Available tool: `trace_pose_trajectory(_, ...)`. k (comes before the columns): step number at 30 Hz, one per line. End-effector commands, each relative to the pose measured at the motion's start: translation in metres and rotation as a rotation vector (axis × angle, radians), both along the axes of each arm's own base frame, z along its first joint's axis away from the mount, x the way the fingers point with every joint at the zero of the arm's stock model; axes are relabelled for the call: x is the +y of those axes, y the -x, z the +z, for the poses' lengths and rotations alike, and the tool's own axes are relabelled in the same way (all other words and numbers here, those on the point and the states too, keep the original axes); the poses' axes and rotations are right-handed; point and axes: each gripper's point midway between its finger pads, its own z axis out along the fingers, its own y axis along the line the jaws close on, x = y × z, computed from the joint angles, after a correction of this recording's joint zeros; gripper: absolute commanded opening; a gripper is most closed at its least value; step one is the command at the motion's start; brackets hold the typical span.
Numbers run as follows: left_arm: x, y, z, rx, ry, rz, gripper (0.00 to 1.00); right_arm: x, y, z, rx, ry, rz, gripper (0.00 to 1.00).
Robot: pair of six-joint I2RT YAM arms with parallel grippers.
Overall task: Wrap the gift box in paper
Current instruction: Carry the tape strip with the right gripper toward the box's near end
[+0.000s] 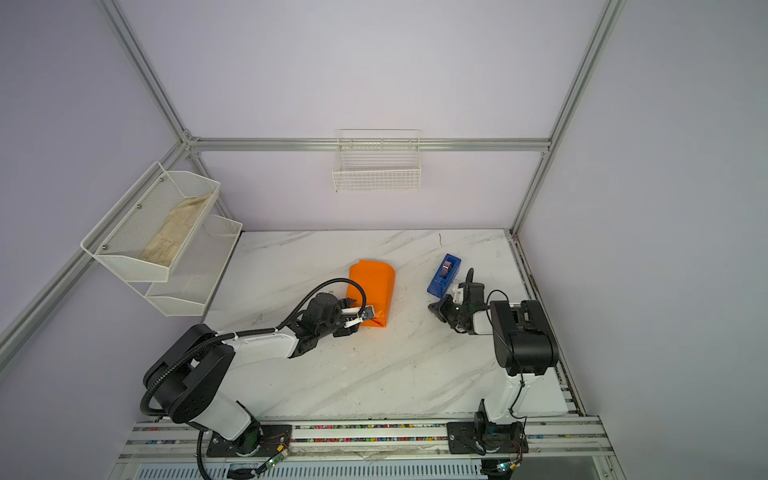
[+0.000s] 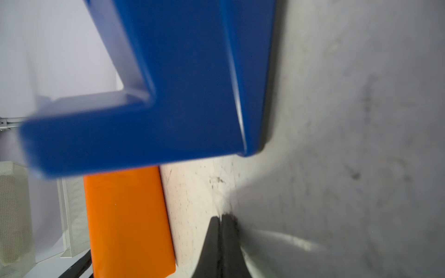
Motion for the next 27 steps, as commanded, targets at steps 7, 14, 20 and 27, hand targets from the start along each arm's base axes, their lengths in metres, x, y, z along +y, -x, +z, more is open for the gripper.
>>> trace_pose_trajectory(7, 0.006, 0.013, -0.021, 0.083, -0.032, -0.004, 0.62, 0.010, 0.024, 0.051, -0.068, 0.083, 0.105, 0.00)
trace_pose_trajectory(14, 0.006, 0.013, -0.019, 0.081, -0.023, -0.002, 0.62, 0.070, 0.041, 0.127, -0.279, -0.040, 0.291, 0.00)
trace_pose_trajectory(20, 0.006, 0.013, -0.018, 0.079, -0.018, 0.000, 0.62, 0.124, 0.063, 0.154, -0.390, -0.080, 0.428, 0.00)
trace_pose_trajectory(27, 0.006, 0.012, -0.016, 0.076, -0.010, -0.001, 0.62, 0.162, 0.085, 0.146, -0.475, -0.054, 0.520, 0.00)
